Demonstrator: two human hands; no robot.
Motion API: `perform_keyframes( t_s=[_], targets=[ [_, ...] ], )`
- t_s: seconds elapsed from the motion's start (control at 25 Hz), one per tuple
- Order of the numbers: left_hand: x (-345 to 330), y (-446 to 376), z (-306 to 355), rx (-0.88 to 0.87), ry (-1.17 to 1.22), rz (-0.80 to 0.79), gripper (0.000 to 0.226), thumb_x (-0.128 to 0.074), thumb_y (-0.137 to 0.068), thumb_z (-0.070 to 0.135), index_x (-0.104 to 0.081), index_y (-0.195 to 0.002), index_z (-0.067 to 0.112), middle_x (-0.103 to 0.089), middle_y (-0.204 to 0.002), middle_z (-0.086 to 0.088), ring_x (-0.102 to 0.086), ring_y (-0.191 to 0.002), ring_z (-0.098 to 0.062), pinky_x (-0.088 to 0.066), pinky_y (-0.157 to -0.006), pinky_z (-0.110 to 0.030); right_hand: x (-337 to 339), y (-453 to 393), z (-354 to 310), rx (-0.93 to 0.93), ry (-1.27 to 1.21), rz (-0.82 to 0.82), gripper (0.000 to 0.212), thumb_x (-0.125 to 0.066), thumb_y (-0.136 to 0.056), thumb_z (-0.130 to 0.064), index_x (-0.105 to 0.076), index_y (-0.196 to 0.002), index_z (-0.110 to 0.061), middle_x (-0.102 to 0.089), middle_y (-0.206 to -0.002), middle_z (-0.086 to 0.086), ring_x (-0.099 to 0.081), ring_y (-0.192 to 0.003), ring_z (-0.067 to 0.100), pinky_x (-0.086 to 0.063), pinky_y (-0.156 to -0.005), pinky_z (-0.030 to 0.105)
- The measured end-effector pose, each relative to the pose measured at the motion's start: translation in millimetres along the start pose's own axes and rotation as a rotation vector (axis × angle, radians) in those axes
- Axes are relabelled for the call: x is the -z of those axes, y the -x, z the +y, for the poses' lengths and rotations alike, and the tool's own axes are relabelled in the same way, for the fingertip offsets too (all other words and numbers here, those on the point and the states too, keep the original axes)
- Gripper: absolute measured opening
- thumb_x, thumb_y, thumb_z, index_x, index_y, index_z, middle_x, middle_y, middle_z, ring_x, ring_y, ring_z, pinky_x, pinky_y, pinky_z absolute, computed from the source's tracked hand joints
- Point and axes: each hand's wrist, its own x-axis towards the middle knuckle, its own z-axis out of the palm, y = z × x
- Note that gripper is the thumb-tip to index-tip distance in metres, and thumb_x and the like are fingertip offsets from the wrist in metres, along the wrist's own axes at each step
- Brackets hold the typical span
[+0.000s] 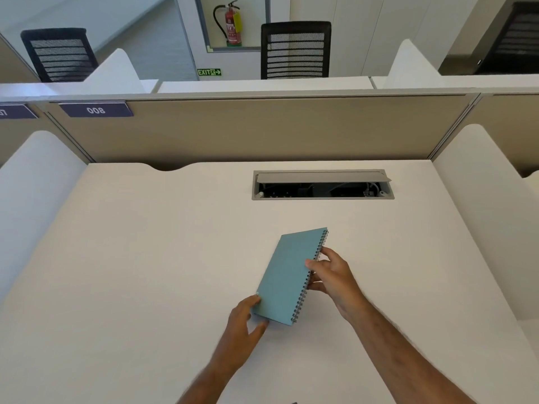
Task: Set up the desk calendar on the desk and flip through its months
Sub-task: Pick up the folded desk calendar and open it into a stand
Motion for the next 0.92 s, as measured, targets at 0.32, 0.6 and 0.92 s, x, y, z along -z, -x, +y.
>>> perform_keyframes(
  t_s=[0.32, 0.6, 0.92],
  targets=[
    [23.1, -0.3, 2.8, 0.019, 0.009, 0.118, 0.041, -0.056, -0.111, 0.022, -0.054, -0.151, 0.03, -0.057, -0.153, 0.009, -0.05, -0.139, -0.013, -0.046, -0.116, -0.027, -34.5, -4.3, -10.7, 0.012, 0.029, -0.035, 0.092, -0.079, -0.093, -0.023, -0.021, -0.16, -0.047, -0.08, -0.094, 0.013, -0.077, -0.075, 0.024, -0.067, -0.074, 0.048],
    [47.7, -10.8, -1.2, 0.044, 0.14, 0.212, 0.038, -0.049, -0.113, 0.011, -0.066, -0.143, 0.027, -0.069, -0.139, 0.016, -0.06, -0.134, -0.004, -0.047, -0.11, -0.021, -40.8, -21.1, -24.7, 0.082, 0.131, 0.022, 0.083, -0.078, -0.094, -0.034, -0.025, -0.158, -0.039, -0.075, -0.105, 0.013, -0.08, -0.082, 0.024, -0.067, -0.072, 0.039],
    [68.0, -14.0, -3.0, 0.085, 0.282, 0.293, 0.033, -0.057, -0.111, 0.016, -0.075, -0.126, 0.039, -0.076, -0.121, 0.029, -0.067, -0.114, 0.008, -0.052, -0.088, -0.011, -38.3, -41.6, -24.3, 0.281, 0.488, 0.125, 0.043, -0.079, -0.092, -0.038, -0.053, -0.124, -0.03, -0.056, -0.129, -0.003, -0.06, -0.114, 0.013, -0.056, -0.09, 0.034]
  ],
)
